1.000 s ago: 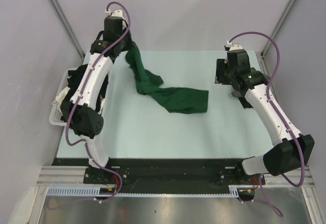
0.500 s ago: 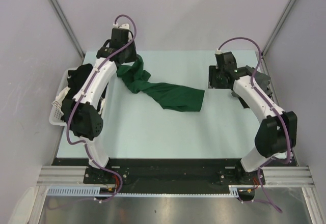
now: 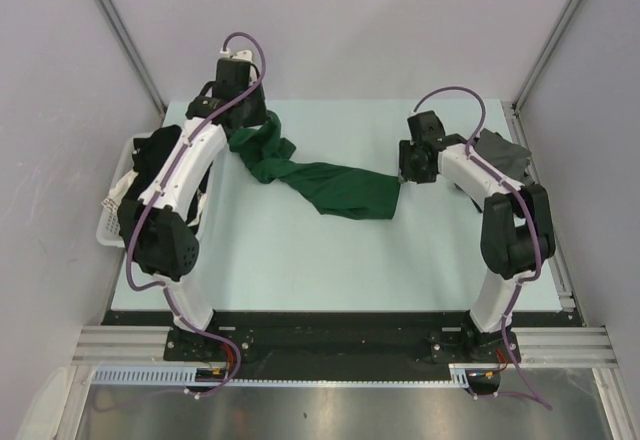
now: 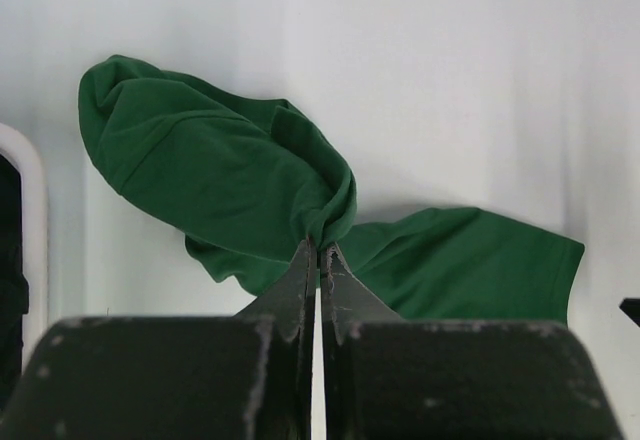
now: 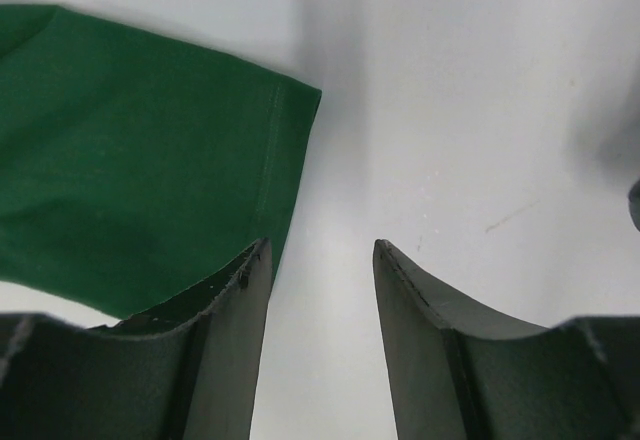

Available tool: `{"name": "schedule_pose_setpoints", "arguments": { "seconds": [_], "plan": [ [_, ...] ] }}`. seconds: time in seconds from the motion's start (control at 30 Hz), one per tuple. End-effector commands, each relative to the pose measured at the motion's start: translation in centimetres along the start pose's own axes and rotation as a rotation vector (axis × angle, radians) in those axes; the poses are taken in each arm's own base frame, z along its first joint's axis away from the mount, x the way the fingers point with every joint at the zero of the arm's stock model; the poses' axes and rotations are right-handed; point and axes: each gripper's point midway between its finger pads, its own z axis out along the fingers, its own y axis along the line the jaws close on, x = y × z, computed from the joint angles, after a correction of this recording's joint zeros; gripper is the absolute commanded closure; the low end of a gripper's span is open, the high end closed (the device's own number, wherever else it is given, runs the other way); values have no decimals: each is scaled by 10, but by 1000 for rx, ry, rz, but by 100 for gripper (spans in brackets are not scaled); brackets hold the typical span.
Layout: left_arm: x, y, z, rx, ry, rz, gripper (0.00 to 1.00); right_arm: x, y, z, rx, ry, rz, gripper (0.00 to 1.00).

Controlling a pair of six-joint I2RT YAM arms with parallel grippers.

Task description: Fold and stack the t-shirts

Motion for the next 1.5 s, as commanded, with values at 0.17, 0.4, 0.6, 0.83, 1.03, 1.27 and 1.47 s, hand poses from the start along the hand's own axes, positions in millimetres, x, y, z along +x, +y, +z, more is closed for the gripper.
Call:
{"name": "schedule_pose_setpoints", "arguments": {
  "seconds": [0.17, 0.4, 0.6, 0.83, 1.03, 1.27, 1.47],
  "plan": [
    [-13, -8, -36, 48, -65, 5, 100, -10, 3, 30, 7, -33, 29, 50],
    [-10, -10, -36, 59, -61, 7, 100, -13, 3, 46, 12, -45, 27, 51],
    [-9, -10, -38, 64, -57, 11, 100, -17, 5, 57, 5, -67, 16, 52],
    [-8, -14, -41, 77, -55, 12, 100, -15, 8, 70, -6, -62, 7, 53],
    [-4, -15, -43, 80, -48, 15, 100, -17, 8, 78, -5, -53, 4, 56],
    [-1, -18, -43, 86, -40, 18, 100, -18, 5, 88, -12, -37, 20, 65],
    [1, -21, -41, 90, -34, 23, 100, -22, 3, 92, -24, -34, 30, 78]
  ]
}}
